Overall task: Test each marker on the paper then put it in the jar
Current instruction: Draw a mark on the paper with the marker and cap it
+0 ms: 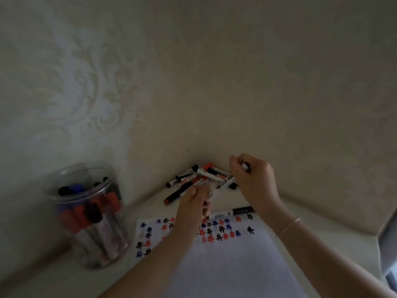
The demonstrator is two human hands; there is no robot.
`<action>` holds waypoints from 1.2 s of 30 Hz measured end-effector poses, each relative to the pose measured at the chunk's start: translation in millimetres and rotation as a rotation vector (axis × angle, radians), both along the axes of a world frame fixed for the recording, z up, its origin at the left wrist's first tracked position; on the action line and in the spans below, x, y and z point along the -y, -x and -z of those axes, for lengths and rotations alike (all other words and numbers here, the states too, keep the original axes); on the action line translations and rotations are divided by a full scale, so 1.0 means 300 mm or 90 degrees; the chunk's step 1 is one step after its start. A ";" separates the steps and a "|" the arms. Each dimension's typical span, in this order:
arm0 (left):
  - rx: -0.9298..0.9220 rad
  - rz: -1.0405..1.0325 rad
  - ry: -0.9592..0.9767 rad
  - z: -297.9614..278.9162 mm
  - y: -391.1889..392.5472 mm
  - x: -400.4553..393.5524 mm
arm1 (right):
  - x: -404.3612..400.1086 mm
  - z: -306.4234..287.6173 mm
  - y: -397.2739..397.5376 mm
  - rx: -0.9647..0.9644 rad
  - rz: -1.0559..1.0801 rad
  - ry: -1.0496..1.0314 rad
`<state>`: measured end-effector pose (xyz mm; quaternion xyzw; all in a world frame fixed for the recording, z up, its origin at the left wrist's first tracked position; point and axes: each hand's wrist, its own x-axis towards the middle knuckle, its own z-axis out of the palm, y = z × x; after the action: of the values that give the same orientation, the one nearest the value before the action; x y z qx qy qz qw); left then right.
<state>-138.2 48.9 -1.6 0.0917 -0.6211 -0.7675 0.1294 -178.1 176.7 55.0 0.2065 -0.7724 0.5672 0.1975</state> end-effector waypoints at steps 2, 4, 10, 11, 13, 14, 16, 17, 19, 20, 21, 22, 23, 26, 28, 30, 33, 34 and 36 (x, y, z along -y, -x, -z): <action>-0.080 -0.053 -0.055 -0.138 -0.029 0.060 | 0.060 -0.099 0.019 0.023 -0.012 0.112; -0.173 -0.136 0.025 -0.280 -0.092 0.131 | 0.137 -0.163 0.023 0.101 -0.060 0.230; -0.412 -0.445 0.483 -0.461 -0.249 0.308 | 0.387 -0.135 -0.030 0.324 -0.331 0.106; -0.431 -0.468 0.504 -0.470 -0.262 0.339 | 0.416 -0.104 -0.032 0.335 -0.345 0.019; -0.442 -0.511 0.530 -0.487 -0.286 0.400 | 0.457 -0.033 -0.020 0.289 -0.303 -0.183; -0.439 -0.531 0.547 -0.494 -0.298 0.426 | 0.465 0.008 -0.005 0.186 -0.251 -0.338; -0.425 -0.563 0.587 -0.500 -0.318 0.473 | 0.468 0.095 0.023 -0.034 -0.155 -0.656; -0.409 -0.572 0.611 -0.498 -0.323 0.494 | 0.467 0.136 0.035 -0.090 -0.123 -0.769; -0.352 -0.560 0.662 -0.486 -0.325 0.523 | 0.476 0.202 0.062 -0.129 -0.057 -0.915; -0.316 -0.545 0.686 -0.478 -0.323 0.529 | 0.485 0.220 0.074 -0.138 -0.035 -0.961; -0.281 -0.531 0.712 -0.467 -0.319 0.534 | 0.494 0.238 0.091 -0.144 -0.027 -0.997; -0.254 -0.519 0.744 -0.457 -0.316 0.536 | 0.500 0.245 0.100 -0.160 -0.033 -1.012; -0.236 -0.506 0.776 -0.445 -0.315 0.539 | 0.503 0.250 0.109 -0.174 -0.044 -1.020; -0.207 -0.429 0.836 -0.418 -0.316 0.546 | 0.498 0.244 0.118 -0.345 -0.044 -0.924; -0.184 -0.361 0.855 -0.407 -0.315 0.547 | 0.485 0.244 0.118 -0.425 -0.049 -0.818; -0.158 -0.309 0.898 -0.396 -0.314 0.540 | 0.477 0.231 0.122 -0.441 -0.046 -0.689; -0.091 -0.225 0.925 -0.380 -0.316 0.537 | 0.466 0.149 0.088 -0.458 -0.038 -0.491; -0.077 -0.214 0.918 -0.378 -0.319 0.541 | 0.461 0.124 0.082 -0.435 -0.026 -0.427; -0.047 -0.209 0.911 -0.378 -0.328 0.557 | 0.446 0.080 0.067 -0.357 -0.024 -0.328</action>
<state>-39.8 -118.1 111.7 0.0507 -0.9435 -0.1478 0.2921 -198.1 42.8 30.9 0.4108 -0.8016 0.2794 0.3325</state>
